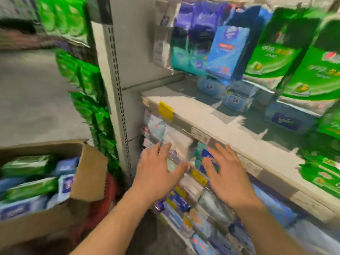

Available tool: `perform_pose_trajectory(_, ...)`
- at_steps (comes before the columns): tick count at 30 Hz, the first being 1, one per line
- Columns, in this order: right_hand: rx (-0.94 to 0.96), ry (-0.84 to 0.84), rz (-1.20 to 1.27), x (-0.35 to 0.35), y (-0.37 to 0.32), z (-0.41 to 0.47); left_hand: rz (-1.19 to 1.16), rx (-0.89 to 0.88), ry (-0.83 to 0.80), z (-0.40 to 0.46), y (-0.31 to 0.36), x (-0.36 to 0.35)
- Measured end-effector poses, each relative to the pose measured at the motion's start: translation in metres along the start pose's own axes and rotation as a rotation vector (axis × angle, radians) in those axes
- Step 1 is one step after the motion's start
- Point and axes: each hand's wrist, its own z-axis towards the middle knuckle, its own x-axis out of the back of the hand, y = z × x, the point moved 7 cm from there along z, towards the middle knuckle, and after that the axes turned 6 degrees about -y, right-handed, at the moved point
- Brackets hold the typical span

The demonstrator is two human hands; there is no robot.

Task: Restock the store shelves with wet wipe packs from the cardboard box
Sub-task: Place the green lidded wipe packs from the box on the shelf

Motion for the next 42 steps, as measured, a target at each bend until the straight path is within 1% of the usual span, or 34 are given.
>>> perform_pose_trajectory(4, 0.151, -0.104, 0.018, -0.075, -0.096, 0.016, -0.063, 0.234, 0.026, -0.044, -0.115, 0.043)
perform_pose_trajectory(7, 0.231, -0.199, 0.034, -0.129, -0.165, 0.023, -0.036, 0.361, 0.064, -0.080, -0.183, 0.071)
perform_pose_trajectory(10, 0.317, -0.310, 0.022, -0.179, -0.229, 0.023, -0.087, 0.496, 0.079, -0.115, -0.247, 0.094)
perform_pose_trajectory(12, 0.356, -0.358, 0.030, -0.208, -0.269, 0.022, -0.111, 0.556, 0.101, -0.139, -0.285, 0.111)
perform_pose_trajectory(17, 0.457, -0.503, 0.022, -0.265, -0.341, 0.019, -0.169, 0.693, 0.172, -0.179, -0.358, 0.137)
perform_pose_trajectory(22, 0.505, -0.615, 0.036, -0.313, -0.385, 0.037, -0.276, 0.837, 0.156, -0.192, -0.412, 0.142)
perform_pose_trajectory(25, 0.537, -0.629, 0.070, -0.337, -0.404, 0.064, -0.334, 0.892, 0.130, -0.187, -0.440, 0.148)
perform_pose_trajectory(27, 0.565, -0.639, 0.116, -0.351, -0.415, 0.084, -0.388, 0.944, 0.146, -0.183, -0.461, 0.154)
perform_pose_trajectory(30, 0.519, -0.723, 0.225, -0.368, -0.424, 0.114, -0.408, 1.018, 0.186, -0.170, -0.486, 0.175)
perform_pose_trajectory(34, 0.431, -0.830, 0.294, -0.388, -0.440, 0.153, -0.425, 1.057, 0.282, -0.151, -0.514, 0.206)
perform_pose_trajectory(37, 0.416, -0.813, 0.341, -0.399, -0.455, 0.175, -0.438, 1.090, 0.289, -0.140, -0.537, 0.220)
perform_pose_trajectory(42, 0.316, -0.831, 0.321, -0.430, -0.477, 0.201, -0.468, 1.101, 0.252, -0.111, -0.584, 0.235)
